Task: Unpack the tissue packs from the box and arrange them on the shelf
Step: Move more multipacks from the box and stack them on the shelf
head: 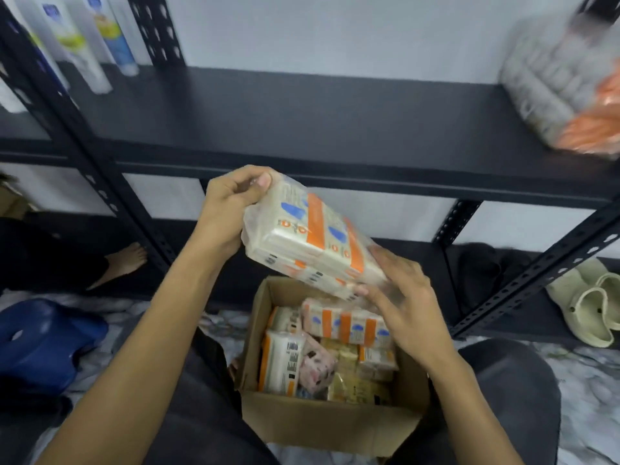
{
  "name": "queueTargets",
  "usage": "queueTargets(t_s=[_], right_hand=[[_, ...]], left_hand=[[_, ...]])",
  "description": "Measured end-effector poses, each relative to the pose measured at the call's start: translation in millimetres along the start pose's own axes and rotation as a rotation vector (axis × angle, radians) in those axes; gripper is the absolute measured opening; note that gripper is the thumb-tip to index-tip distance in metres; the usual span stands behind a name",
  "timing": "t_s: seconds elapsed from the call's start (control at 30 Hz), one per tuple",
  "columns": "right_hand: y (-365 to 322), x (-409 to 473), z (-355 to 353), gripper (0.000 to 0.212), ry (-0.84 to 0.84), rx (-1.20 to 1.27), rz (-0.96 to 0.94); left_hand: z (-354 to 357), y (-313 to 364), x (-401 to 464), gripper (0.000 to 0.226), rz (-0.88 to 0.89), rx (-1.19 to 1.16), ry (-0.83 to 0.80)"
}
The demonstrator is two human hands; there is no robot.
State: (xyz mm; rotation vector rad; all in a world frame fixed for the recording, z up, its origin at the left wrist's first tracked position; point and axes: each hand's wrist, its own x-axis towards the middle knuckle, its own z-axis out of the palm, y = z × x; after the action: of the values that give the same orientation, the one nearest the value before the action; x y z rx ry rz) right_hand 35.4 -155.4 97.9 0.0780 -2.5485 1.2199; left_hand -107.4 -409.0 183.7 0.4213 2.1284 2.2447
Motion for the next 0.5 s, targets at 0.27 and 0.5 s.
queueTargets(t_s=[0.27,0.5], right_hand=[[-55.0,62.2,-73.6,0.049,0.266,-0.238,-0.252],[-55.9,133.3,-97.5,0.034,0.382,-0.503,-0.397]], left_hand=[[7.5,69.3,42.0,0.019,0.163,-0.125,-0.026],[12.9,78.2,97.7,0.016,0.096,-0.146,-0.011]])
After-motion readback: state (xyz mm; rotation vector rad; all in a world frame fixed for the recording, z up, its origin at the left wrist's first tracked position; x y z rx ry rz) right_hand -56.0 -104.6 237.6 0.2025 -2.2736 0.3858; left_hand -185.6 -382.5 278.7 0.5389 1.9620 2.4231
